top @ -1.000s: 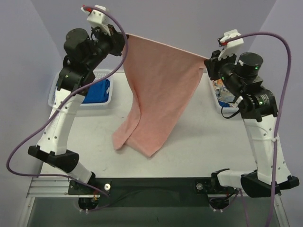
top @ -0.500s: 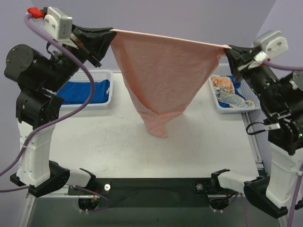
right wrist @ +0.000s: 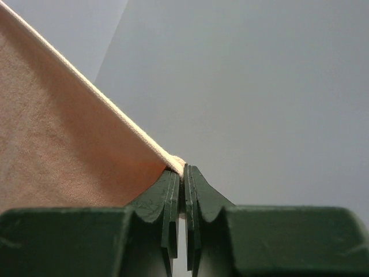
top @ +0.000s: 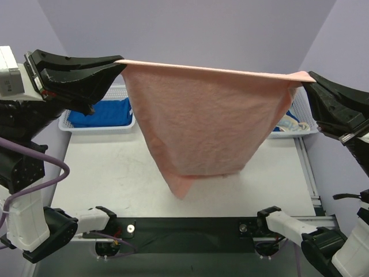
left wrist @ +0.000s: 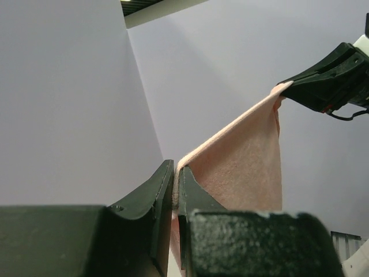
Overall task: Fold and stack the towels
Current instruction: Flatten out the crumpled towel
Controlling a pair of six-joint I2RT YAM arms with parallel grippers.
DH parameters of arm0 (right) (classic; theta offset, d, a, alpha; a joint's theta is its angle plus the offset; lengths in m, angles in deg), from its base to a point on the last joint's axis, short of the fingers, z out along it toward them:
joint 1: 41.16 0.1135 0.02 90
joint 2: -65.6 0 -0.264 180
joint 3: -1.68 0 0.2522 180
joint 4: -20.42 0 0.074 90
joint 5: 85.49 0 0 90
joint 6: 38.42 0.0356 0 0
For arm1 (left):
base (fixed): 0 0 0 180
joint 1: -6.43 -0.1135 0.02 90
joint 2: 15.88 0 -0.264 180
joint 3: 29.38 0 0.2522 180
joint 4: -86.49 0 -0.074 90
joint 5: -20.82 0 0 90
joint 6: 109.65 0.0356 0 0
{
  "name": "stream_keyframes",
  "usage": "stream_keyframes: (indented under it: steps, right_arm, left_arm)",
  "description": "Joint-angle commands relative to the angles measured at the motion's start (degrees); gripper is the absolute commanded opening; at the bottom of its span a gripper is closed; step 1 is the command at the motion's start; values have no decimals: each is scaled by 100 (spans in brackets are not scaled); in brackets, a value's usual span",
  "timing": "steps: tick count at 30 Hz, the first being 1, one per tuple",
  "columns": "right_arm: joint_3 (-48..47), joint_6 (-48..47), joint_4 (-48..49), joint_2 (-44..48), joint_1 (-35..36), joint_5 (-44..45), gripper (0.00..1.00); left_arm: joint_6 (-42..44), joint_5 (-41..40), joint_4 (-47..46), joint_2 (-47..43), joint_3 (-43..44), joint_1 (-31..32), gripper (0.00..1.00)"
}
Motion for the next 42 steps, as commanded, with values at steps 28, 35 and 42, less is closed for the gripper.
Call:
stream_keyframes:
  steps: [28,35,42]
  right_arm:
    - [-121,335,1457,61,-174,1041,0]
    - [-155,686,1422,571,-253,681,0]
    - [-472,950,1422,554,-323,470,0]
  left_arm:
    - [10,-1347,-1536,-453,120,-226,0]
    - [-359,-943,-1711,-884,-3,-375,0]
    - [-641,-697,-1957,-867,84,-454,0]
